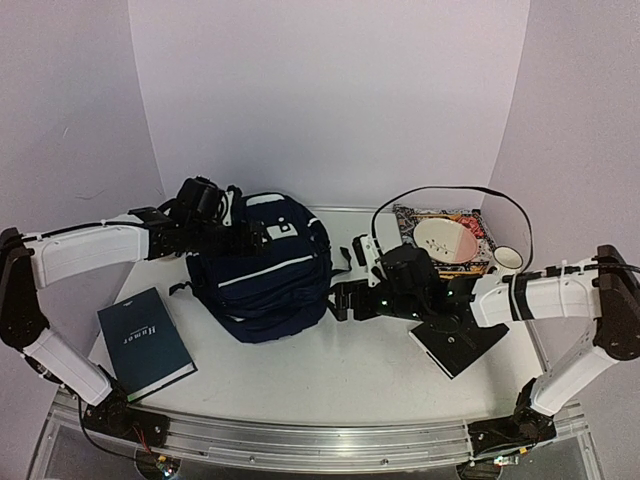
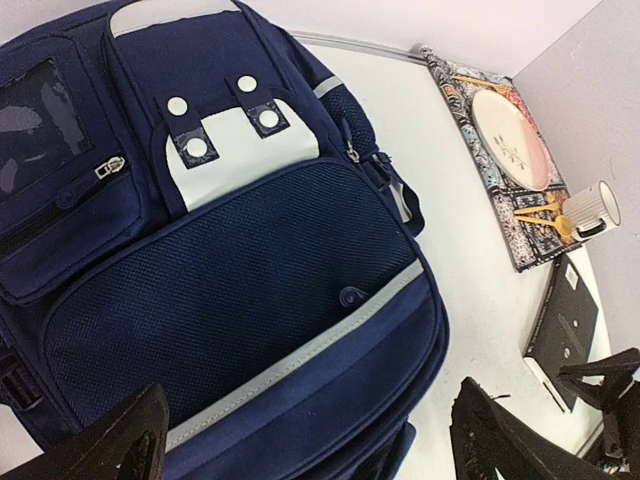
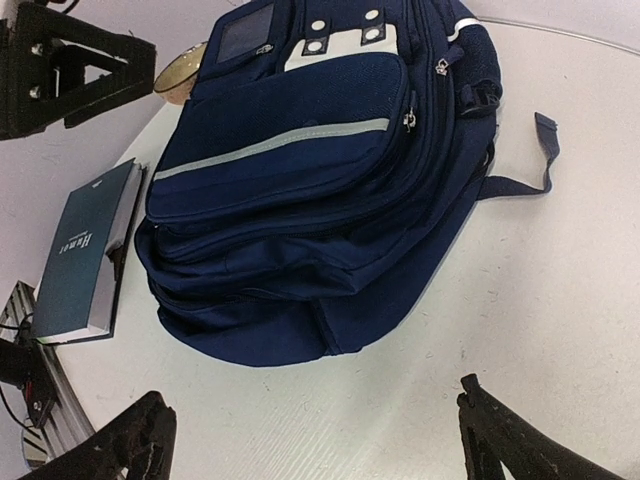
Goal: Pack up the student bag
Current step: Place the largest pocket of the bag in the student bag, then pick up the book at the corner of the board.
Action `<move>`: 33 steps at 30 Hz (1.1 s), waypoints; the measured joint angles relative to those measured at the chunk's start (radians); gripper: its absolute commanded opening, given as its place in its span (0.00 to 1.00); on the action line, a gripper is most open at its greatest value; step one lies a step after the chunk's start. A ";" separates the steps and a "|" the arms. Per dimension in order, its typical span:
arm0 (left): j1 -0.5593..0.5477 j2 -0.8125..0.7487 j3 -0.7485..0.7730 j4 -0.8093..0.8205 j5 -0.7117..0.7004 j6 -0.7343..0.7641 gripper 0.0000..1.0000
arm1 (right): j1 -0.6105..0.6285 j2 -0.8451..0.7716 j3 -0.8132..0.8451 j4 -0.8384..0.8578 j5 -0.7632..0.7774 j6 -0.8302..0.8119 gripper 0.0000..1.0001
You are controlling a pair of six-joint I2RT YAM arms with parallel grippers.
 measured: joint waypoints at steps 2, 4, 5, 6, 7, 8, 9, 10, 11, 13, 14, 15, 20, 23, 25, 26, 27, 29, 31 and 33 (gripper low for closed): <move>-0.002 -0.020 -0.028 0.011 -0.010 -0.021 1.00 | 0.000 0.008 0.000 0.004 -0.003 0.000 0.98; -0.001 -0.038 -0.057 -0.004 -0.032 -0.048 1.00 | 0.000 0.014 0.000 0.004 -0.004 -0.001 0.98; 0.003 -0.047 -0.068 -0.017 -0.049 -0.062 1.00 | 0.000 0.015 0.000 0.005 -0.005 -0.001 0.98; 0.008 -0.056 -0.078 -0.033 -0.069 -0.074 1.00 | 0.000 0.016 0.000 0.006 -0.006 -0.001 0.98; 0.016 -0.066 -0.088 -0.055 -0.095 -0.088 1.00 | 0.000 0.016 0.000 0.009 -0.007 -0.001 0.98; 0.026 -0.077 -0.099 -0.081 -0.124 -0.103 1.00 | 0.000 0.016 -0.001 0.013 -0.008 -0.002 0.98; 0.040 -0.089 -0.110 -0.105 -0.150 -0.117 1.00 | 0.000 0.017 -0.001 0.018 -0.010 -0.002 0.98; 0.053 -0.099 -0.122 -0.129 -0.171 -0.131 1.00 | 0.000 0.018 -0.002 0.024 -0.011 -0.003 0.98; 0.068 -0.111 -0.136 -0.153 -0.193 -0.144 1.00 | 0.000 0.020 -0.003 0.030 -0.013 -0.003 0.98; 0.098 -0.134 -0.173 -0.195 -0.233 -0.179 0.99 | 0.000 0.025 -0.006 0.038 -0.018 -0.003 0.98; 0.115 -0.147 -0.196 -0.220 -0.253 -0.201 1.00 | 0.000 0.026 -0.008 0.043 -0.021 -0.003 0.98; 0.126 -0.155 -0.215 -0.243 -0.268 -0.221 0.99 | 0.000 0.027 -0.012 0.049 -0.026 -0.003 0.98; 0.154 -0.183 -0.289 -0.343 -0.333 -0.308 0.95 | 0.000 0.032 -0.039 0.076 -0.045 -0.003 0.98; 0.166 -0.181 -0.301 -0.388 -0.370 -0.342 0.86 | 0.000 0.044 -0.044 0.095 -0.060 -0.003 0.98; 0.178 -0.174 -0.300 -0.413 -0.391 -0.364 0.83 | 0.000 0.046 -0.052 0.109 -0.070 -0.004 0.98; 0.183 -0.169 -0.299 -0.424 -0.402 -0.374 0.81 | 0.000 0.046 -0.056 0.114 -0.075 -0.004 0.98; 0.187 -0.162 -0.299 -0.432 -0.410 -0.386 0.80 | 0.000 0.046 -0.058 0.118 -0.078 -0.004 0.98; 0.188 -0.137 -0.293 -0.457 -0.434 -0.418 0.78 | 0.000 0.047 -0.065 0.136 -0.084 -0.004 0.98; 0.188 -0.092 -0.283 -0.479 -0.455 -0.452 0.75 | 0.000 0.048 -0.074 0.159 -0.096 -0.004 0.98; 0.188 -0.030 -0.267 -0.500 -0.473 -0.482 0.71 | 0.000 0.048 -0.086 0.179 -0.110 -0.003 0.98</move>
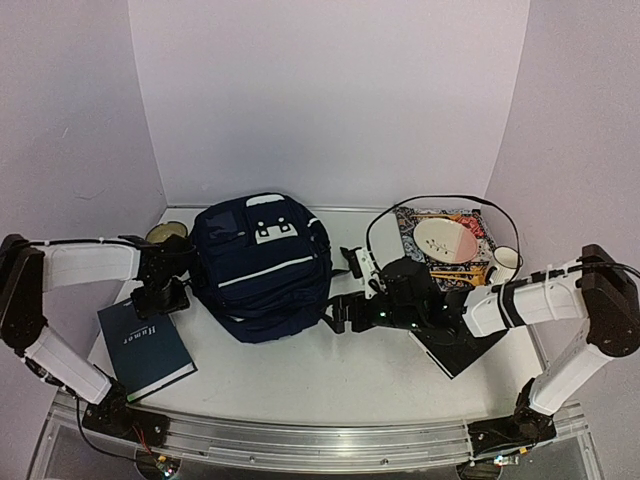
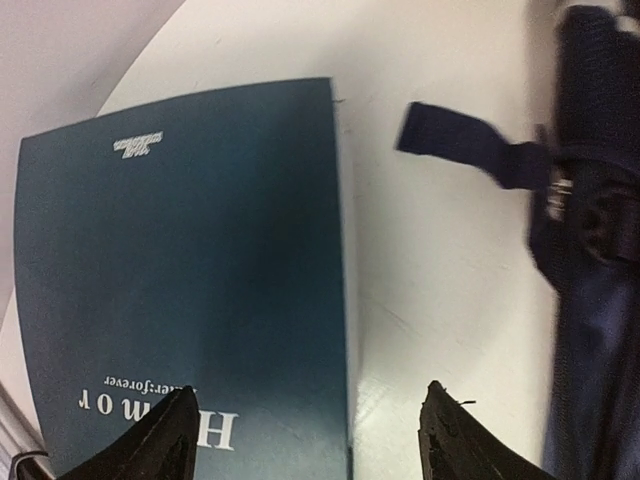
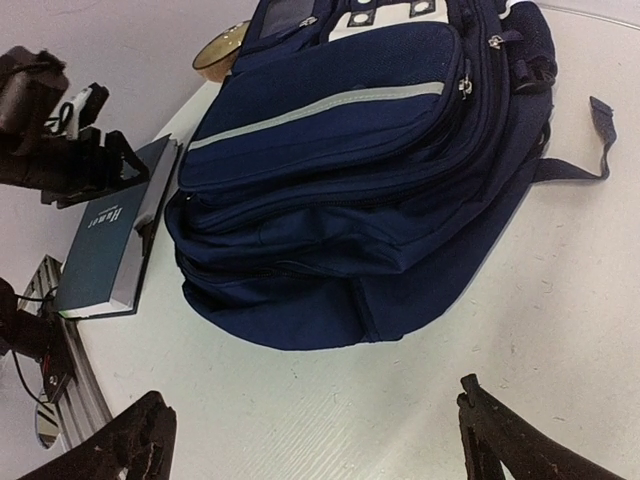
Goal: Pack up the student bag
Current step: Pick up the book at the corner of the board.
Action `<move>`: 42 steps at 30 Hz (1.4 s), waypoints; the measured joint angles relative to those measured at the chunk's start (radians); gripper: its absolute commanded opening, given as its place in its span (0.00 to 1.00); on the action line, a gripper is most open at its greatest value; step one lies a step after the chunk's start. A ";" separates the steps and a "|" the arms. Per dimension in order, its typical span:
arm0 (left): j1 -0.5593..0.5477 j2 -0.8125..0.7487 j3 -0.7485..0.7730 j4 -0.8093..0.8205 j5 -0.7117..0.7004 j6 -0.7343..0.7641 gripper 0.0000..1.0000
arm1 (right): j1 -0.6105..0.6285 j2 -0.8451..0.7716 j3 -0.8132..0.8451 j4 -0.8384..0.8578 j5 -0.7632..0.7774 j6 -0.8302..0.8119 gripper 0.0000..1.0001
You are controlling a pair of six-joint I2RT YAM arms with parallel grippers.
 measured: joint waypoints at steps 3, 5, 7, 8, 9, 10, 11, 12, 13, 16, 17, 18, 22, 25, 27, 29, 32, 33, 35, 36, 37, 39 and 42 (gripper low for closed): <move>0.000 0.105 0.035 -0.043 -0.033 -0.042 0.63 | 0.000 0.002 -0.016 0.028 -0.023 0.001 0.98; 0.000 0.163 0.054 -0.068 -0.051 -0.072 0.61 | 0.000 0.004 -0.027 0.044 -0.038 0.001 0.98; 0.000 0.195 0.061 -0.085 -0.065 -0.092 0.56 | 0.000 0.004 -0.040 0.056 -0.048 0.001 0.98; 0.000 0.205 0.061 -0.091 -0.071 -0.102 0.54 | 0.000 0.004 -0.044 0.060 -0.053 0.001 0.98; 0.000 0.209 0.061 -0.095 -0.076 -0.111 0.50 | 0.000 0.004 -0.049 0.065 -0.056 0.001 0.98; 0.000 0.212 0.062 -0.099 -0.081 -0.121 0.46 | 0.000 0.004 -0.053 0.068 -0.058 0.001 0.98; 0.000 0.214 0.066 -0.102 -0.084 -0.126 0.41 | 0.000 0.004 -0.055 0.072 -0.058 0.001 0.98; 0.000 0.216 0.070 -0.105 -0.086 -0.129 0.37 | 0.000 0.004 -0.057 0.076 -0.058 0.001 0.98; 0.000 0.219 0.073 -0.109 -0.086 -0.133 0.32 | 0.000 0.004 -0.058 0.081 -0.058 0.001 0.98; -0.001 0.221 0.080 -0.106 -0.089 -0.143 0.18 | 0.000 0.003 -0.064 0.090 -0.058 0.002 0.98; -0.002 0.221 0.085 -0.108 -0.088 -0.146 0.11 | 0.000 0.003 -0.065 0.091 -0.058 0.002 0.98; -0.003 0.219 0.089 -0.107 -0.085 -0.144 0.05 | 0.000 0.003 -0.067 0.092 -0.058 0.003 0.98; -0.004 0.177 0.094 -0.112 -0.074 -0.136 0.00 | 0.000 0.003 -0.068 0.097 -0.058 0.004 0.98; -0.004 0.116 0.094 -0.128 -0.057 -0.128 0.00 | 0.000 0.003 -0.068 0.100 -0.062 0.006 0.98; -0.004 0.070 0.095 -0.147 -0.044 -0.119 0.00 | 0.000 0.003 -0.068 0.102 -0.071 0.009 0.98; -0.002 0.013 0.103 -0.167 -0.021 -0.116 0.00 | 0.000 0.003 -0.068 0.107 -0.087 0.011 0.98; -0.002 -0.052 0.134 -0.185 0.006 -0.113 0.00 | 0.000 0.003 -0.068 0.114 -0.115 0.011 0.98; -0.002 -0.076 0.151 -0.189 0.018 -0.111 0.00 | 0.000 0.003 -0.066 0.117 -0.127 0.011 0.98; -0.002 -0.119 0.184 -0.189 0.038 -0.111 0.00 | 0.000 0.004 -0.061 0.123 -0.151 0.011 0.98; -0.002 -0.139 0.204 -0.189 0.049 -0.111 0.00 | 0.000 0.005 -0.056 0.130 -0.165 0.009 0.98; -0.002 -0.154 0.222 -0.187 0.059 -0.111 0.00 | 0.000 0.009 -0.049 0.137 -0.179 0.007 0.98; -0.002 -0.176 0.249 -0.185 0.078 -0.111 0.00 | 0.003 0.019 -0.033 0.154 -0.200 0.001 0.98; -0.002 -0.190 0.271 -0.182 0.110 -0.112 0.00 | 0.016 0.052 0.004 0.185 -0.228 -0.014 0.98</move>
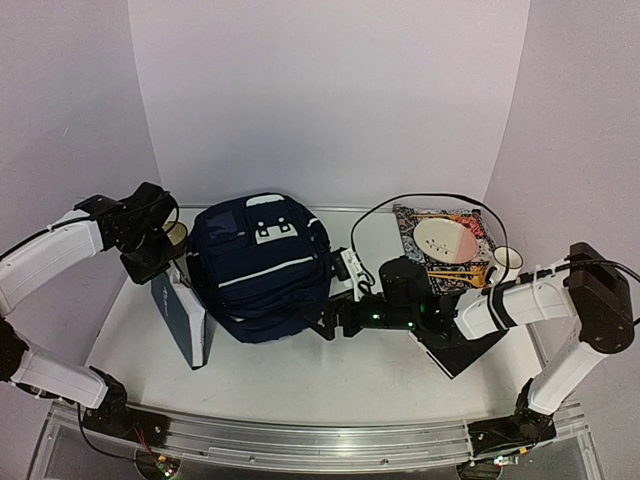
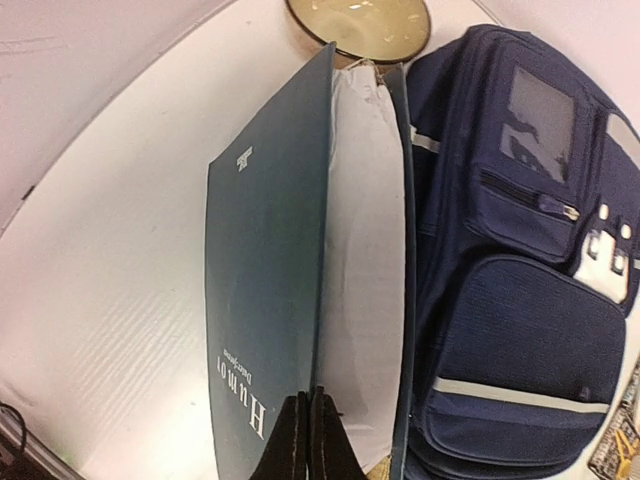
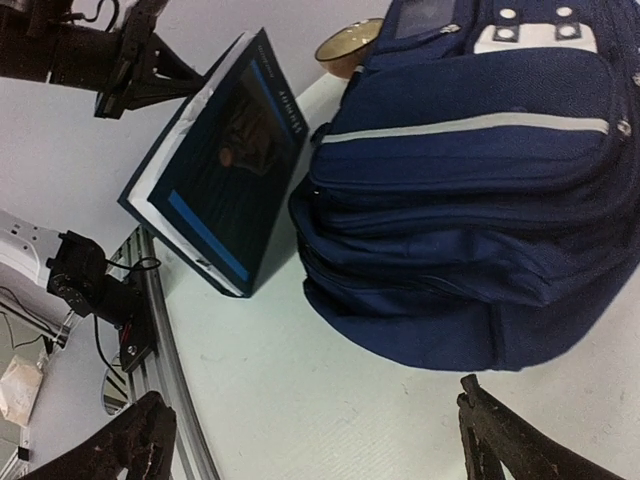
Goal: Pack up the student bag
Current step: Pick up the book at the corner of the board.
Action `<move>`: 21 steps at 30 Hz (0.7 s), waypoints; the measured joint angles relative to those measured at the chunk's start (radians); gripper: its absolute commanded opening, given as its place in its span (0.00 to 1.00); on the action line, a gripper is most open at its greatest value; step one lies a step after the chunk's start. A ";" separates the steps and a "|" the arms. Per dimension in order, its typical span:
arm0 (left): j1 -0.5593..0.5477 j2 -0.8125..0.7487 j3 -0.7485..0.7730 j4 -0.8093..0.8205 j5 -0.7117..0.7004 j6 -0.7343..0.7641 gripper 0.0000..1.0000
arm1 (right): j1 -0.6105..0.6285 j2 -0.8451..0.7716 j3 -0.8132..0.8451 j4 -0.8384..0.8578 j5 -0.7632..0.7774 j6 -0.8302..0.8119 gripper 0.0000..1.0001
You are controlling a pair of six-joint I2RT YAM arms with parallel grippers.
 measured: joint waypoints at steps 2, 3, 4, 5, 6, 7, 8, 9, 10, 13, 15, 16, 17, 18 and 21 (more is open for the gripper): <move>0.000 -0.003 0.006 0.006 0.018 0.000 0.00 | 0.017 0.029 0.023 0.032 -0.011 -0.013 0.98; 0.000 -0.005 0.007 0.005 0.025 0.000 0.00 | 0.029 0.045 0.034 0.051 -0.013 -0.021 0.98; 0.000 -0.008 0.007 0.004 0.032 0.000 0.00 | 0.039 0.059 0.042 0.070 -0.014 -0.029 0.98; 0.000 -0.011 0.007 0.005 0.039 0.001 0.00 | 0.053 0.078 0.051 0.090 -0.013 -0.040 0.98; 0.000 -0.016 0.007 0.006 0.045 0.001 0.00 | 0.066 0.097 0.062 0.110 -0.009 -0.051 0.98; 0.000 -0.022 0.007 0.008 0.051 0.001 0.00 | 0.080 0.120 0.076 0.130 -0.007 -0.065 0.98; 0.000 -0.030 0.006 0.013 0.057 0.001 0.00 | 0.095 0.142 0.089 0.144 -0.003 -0.081 0.98; 0.000 -0.039 0.006 0.019 0.064 0.002 0.00 | 0.112 0.166 0.104 0.161 0.007 -0.098 0.98; 0.000 -0.049 0.004 0.026 0.069 0.001 0.00 | 0.128 0.188 0.120 0.172 0.015 -0.113 0.98; 0.000 -0.090 -0.014 0.060 0.084 -0.001 0.00 | 0.175 0.257 0.173 0.204 0.044 -0.155 0.98; 0.000 -0.118 -0.034 0.076 0.090 -0.006 0.00 | 0.207 0.302 0.215 0.215 0.072 -0.181 0.98; 0.000 -0.128 -0.043 0.080 0.092 -0.008 0.00 | 0.220 0.321 0.235 0.217 0.087 -0.190 0.98; 0.000 -0.136 -0.051 0.084 0.094 -0.009 0.00 | 0.232 0.339 0.254 0.220 0.102 -0.199 0.98; 0.000 -0.142 -0.057 0.088 0.096 -0.011 0.00 | 0.243 0.356 0.274 0.222 0.118 -0.208 0.98; 0.000 -0.148 -0.072 0.103 0.104 -0.018 0.00 | 0.268 0.408 0.342 0.229 0.161 -0.229 0.98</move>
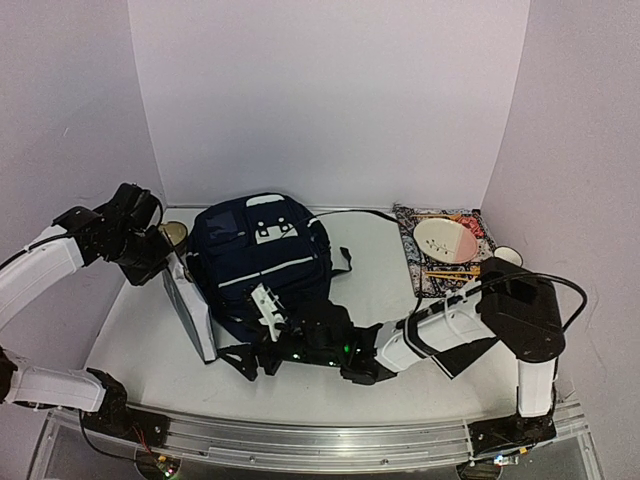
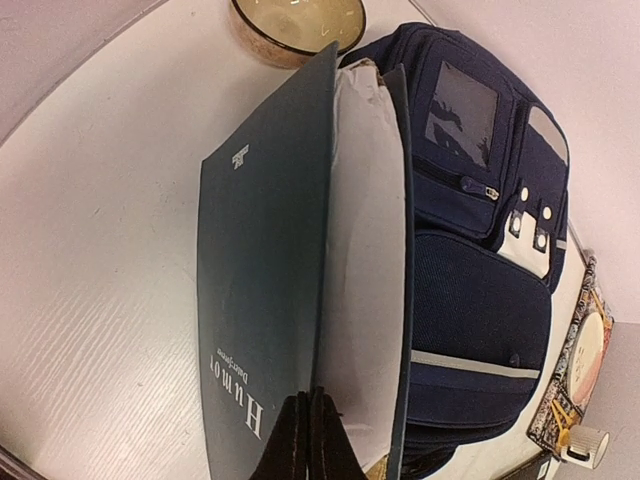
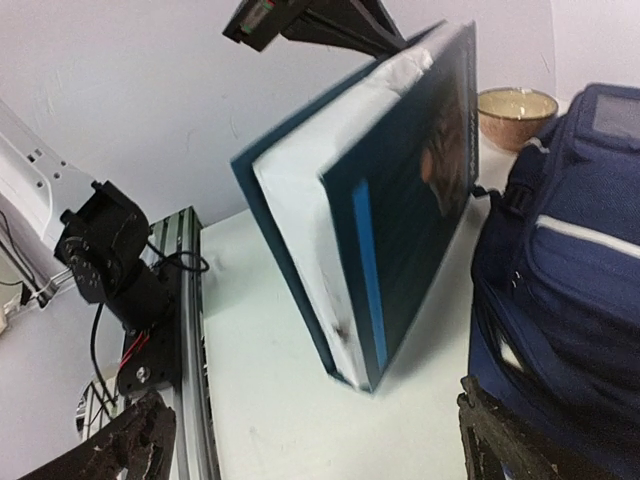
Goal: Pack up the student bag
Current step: Pick up the book at the corner of the board, then pass from the left arm to the right
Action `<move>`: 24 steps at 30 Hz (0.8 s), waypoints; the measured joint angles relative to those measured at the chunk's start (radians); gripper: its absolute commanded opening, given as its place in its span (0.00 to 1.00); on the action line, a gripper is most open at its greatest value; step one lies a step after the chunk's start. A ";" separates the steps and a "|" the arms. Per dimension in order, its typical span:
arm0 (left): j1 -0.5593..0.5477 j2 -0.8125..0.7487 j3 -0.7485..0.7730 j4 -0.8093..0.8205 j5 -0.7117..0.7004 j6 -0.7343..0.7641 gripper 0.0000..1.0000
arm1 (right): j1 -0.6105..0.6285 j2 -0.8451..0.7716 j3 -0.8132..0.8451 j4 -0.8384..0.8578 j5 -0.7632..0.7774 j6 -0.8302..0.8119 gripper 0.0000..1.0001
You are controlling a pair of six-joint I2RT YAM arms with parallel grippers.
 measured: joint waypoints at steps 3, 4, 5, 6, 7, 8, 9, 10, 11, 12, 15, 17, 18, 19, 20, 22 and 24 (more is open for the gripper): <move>0.000 0.001 -0.008 0.017 0.017 -0.014 0.00 | 0.010 0.056 0.071 0.003 0.044 -0.016 0.98; 0.000 0.001 -0.009 0.022 0.022 -0.016 0.00 | 0.011 0.074 0.095 0.003 0.058 -0.019 0.98; 0.000 0.003 -0.009 0.030 0.029 -0.018 0.00 | 0.012 0.092 0.117 0.004 0.070 -0.020 0.98; 0.000 0.006 -0.009 0.039 0.036 -0.020 0.00 | 0.012 0.112 0.141 0.005 0.084 -0.021 0.98; 0.000 0.011 -0.009 0.050 0.042 -0.021 0.00 | 0.012 0.131 0.164 0.006 0.098 -0.022 0.98; 0.000 0.018 -0.009 0.061 0.048 -0.022 0.00 | 0.012 0.148 0.184 0.006 0.112 -0.022 0.98; -0.001 0.026 -0.009 0.070 0.054 -0.023 0.00 | 0.012 0.164 0.201 0.005 0.124 -0.023 0.98; -0.002 0.037 -0.009 0.079 0.060 -0.024 0.00 | 0.012 0.179 0.217 0.005 0.135 -0.025 0.98; -0.003 0.049 -0.009 0.089 0.064 -0.025 0.00 | 0.012 0.197 0.238 0.003 0.146 -0.027 0.98; -0.006 0.066 -0.009 0.101 0.068 -0.025 0.00 | 0.012 0.212 0.258 0.000 0.154 -0.030 0.98; -0.018 0.104 -0.009 0.123 0.076 -0.025 0.00 | 0.012 0.246 0.306 -0.005 0.189 -0.033 0.95; -0.027 0.120 -0.009 0.134 0.079 -0.026 0.01 | 0.012 0.267 0.334 -0.006 0.213 -0.032 0.91; -0.033 0.124 -0.009 0.139 0.079 -0.027 0.01 | 0.012 0.278 0.347 -0.007 0.221 -0.034 0.89; -0.038 0.126 -0.009 0.146 0.080 -0.029 0.01 | 0.011 0.288 0.360 -0.008 0.225 -0.032 0.86; -0.042 0.127 -0.008 0.149 0.080 -0.033 0.02 | 0.010 0.299 0.371 -0.009 0.228 -0.028 0.84; -0.050 0.127 -0.007 0.156 0.081 -0.039 0.05 | 0.005 0.316 0.386 -0.012 0.230 -0.014 0.80; -0.057 0.127 -0.003 0.159 0.086 -0.043 0.08 | -0.001 0.330 0.396 -0.016 0.223 0.012 0.72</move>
